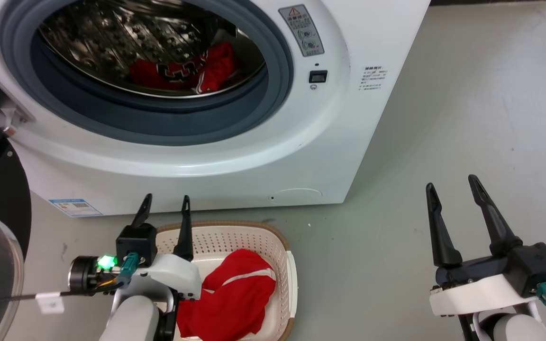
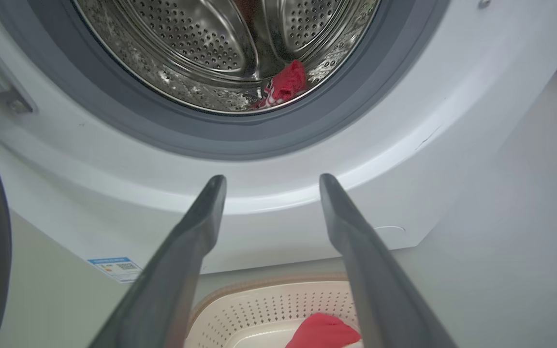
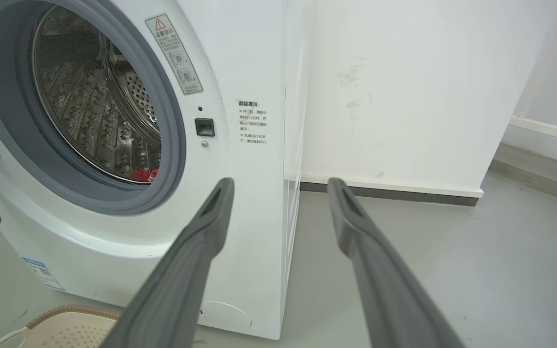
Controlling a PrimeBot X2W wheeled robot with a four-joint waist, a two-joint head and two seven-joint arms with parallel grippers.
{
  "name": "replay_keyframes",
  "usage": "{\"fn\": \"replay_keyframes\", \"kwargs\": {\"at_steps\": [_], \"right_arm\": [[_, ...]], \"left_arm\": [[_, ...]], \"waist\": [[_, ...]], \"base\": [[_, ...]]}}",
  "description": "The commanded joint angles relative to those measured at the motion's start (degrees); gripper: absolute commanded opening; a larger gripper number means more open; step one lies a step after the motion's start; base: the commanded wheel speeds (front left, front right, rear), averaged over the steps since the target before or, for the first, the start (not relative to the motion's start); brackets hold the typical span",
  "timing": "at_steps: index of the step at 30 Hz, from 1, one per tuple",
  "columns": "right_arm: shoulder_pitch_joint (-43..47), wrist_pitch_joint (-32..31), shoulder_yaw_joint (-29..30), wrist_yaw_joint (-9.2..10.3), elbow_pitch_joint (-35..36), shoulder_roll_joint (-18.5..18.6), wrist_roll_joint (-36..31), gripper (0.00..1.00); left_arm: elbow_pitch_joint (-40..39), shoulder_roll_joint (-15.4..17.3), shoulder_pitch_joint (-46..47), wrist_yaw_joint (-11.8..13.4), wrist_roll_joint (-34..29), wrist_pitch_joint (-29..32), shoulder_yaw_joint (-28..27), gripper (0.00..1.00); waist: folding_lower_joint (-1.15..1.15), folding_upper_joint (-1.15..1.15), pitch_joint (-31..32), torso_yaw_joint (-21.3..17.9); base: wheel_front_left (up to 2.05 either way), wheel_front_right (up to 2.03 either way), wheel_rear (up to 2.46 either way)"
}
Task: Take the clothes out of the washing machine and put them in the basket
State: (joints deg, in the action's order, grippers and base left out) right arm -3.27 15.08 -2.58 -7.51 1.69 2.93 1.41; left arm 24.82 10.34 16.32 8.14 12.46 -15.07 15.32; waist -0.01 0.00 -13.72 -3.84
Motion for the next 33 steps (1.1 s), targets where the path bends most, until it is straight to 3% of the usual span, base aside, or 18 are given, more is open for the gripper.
{"fn": "replay_keyframes", "kwargs": {"at_steps": [1, 9, 16, 21, 33], "right_arm": [[0.9, 0.1, -0.1, 0.04, -0.1, -0.1, -0.1, 1.00], [1.8, 0.1, -0.4, 0.04, -0.2, -0.1, 0.3, 1.00], [0.5, 0.1, -0.8, 0.04, 0.2, -0.1, 0.9, 1.00], [-1.1, 0.1, -1.1, 0.04, 0.9, -0.1, 1.3, 1.00], [-6.8, 0.1, -1.5, 0.04, 3.1, -0.1, 2.9, 1.00]], "left_arm": [[-2.4, -0.4, -1.8, 0.5, -1.0, -0.1, -1.4, 1.00], [-14.2, -2.8, -6.4, 0.6, -5.0, -0.1, -8.9, 1.00], [-15.3, -4.1, -2.6, -1.8, -6.1, -0.1, -12.9, 1.00], [-11.4, -3.6, 3.8, -4.3, -6.9, -0.1, -14.1, 1.00], [6.8, 2.3, 29.1, -10.2, -9.4, -0.2, -13.2, 1.00]], "waist": [[0.01, 0.00, 1.6, 0.4], [0.01, 0.00, 3.0, 0.4], [0.01, 0.00, 1.5, -0.9], [0.01, 0.00, -1.3, -2.3], [0.01, 0.00, -11.8, -7.1]], "base": [[0.00, 0.00, 0.00], [0.00, 0.00, 0.00], [0.00, 0.00, 0.00], [0.00, 0.00, 0.00], [0.00, 0.00, 0.00]]}}
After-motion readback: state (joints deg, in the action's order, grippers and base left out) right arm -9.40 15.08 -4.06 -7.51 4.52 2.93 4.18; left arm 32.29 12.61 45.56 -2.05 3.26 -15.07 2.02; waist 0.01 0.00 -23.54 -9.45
